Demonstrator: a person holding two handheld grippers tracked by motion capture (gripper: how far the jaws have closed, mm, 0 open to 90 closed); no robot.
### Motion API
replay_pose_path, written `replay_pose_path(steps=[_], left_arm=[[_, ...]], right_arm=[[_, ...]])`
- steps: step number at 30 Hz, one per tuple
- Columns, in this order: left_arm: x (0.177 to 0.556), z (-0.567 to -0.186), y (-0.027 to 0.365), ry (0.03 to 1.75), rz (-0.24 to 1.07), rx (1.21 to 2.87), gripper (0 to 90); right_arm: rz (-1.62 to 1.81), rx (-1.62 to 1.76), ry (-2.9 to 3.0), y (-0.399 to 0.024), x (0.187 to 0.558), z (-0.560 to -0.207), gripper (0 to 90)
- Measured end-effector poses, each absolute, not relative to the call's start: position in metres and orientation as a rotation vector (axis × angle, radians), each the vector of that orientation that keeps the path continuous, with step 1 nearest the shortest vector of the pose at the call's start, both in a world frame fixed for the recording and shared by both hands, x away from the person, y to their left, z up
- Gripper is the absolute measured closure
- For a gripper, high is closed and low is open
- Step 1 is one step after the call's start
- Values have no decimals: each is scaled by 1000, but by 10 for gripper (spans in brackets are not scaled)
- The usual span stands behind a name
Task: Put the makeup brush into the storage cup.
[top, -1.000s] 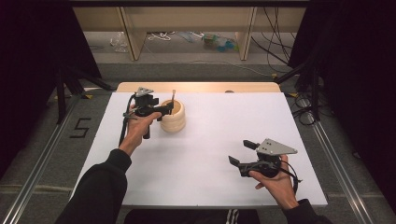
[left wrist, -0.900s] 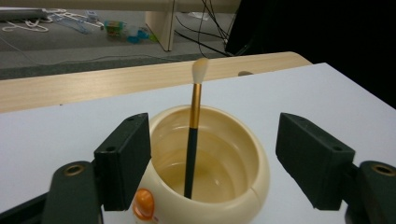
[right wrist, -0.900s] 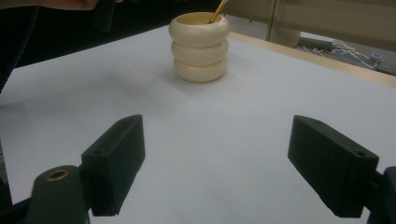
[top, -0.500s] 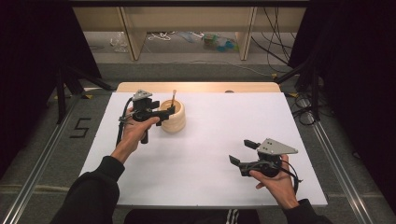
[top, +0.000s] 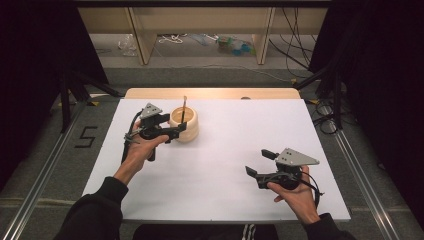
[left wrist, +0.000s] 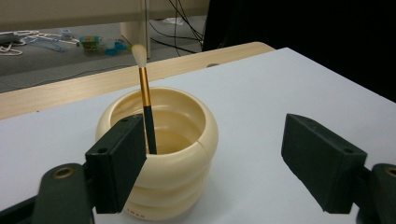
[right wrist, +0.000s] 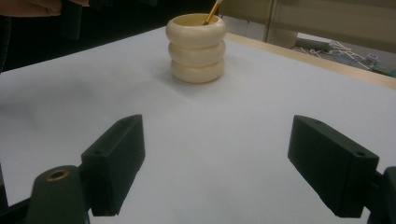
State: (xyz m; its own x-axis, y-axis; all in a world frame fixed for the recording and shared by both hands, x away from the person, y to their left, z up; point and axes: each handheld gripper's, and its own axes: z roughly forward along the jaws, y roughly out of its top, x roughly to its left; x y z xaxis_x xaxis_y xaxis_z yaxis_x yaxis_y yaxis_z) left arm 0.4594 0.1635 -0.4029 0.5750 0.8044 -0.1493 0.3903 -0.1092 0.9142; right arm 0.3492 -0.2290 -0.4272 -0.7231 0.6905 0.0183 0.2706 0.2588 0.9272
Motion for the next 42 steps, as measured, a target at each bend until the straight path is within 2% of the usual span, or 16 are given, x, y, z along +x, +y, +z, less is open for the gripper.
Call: replay_pose_path(steps=[13,18,37,42], left_arm=[[437,-407,178,963,488,1680,203],[429,-407,181,937,506,1677,155],[406,-419,184,861,519,1697,154],[401,-422,183,832,518,1719,154]], right_arm=[[1455,890,2147,-229,349,-427,197],[1459,891,2142,-229,349,-427,197],[1440,885,2155,-230,347,-426,191],[1480,891,2124,-228,348,-427,160]])
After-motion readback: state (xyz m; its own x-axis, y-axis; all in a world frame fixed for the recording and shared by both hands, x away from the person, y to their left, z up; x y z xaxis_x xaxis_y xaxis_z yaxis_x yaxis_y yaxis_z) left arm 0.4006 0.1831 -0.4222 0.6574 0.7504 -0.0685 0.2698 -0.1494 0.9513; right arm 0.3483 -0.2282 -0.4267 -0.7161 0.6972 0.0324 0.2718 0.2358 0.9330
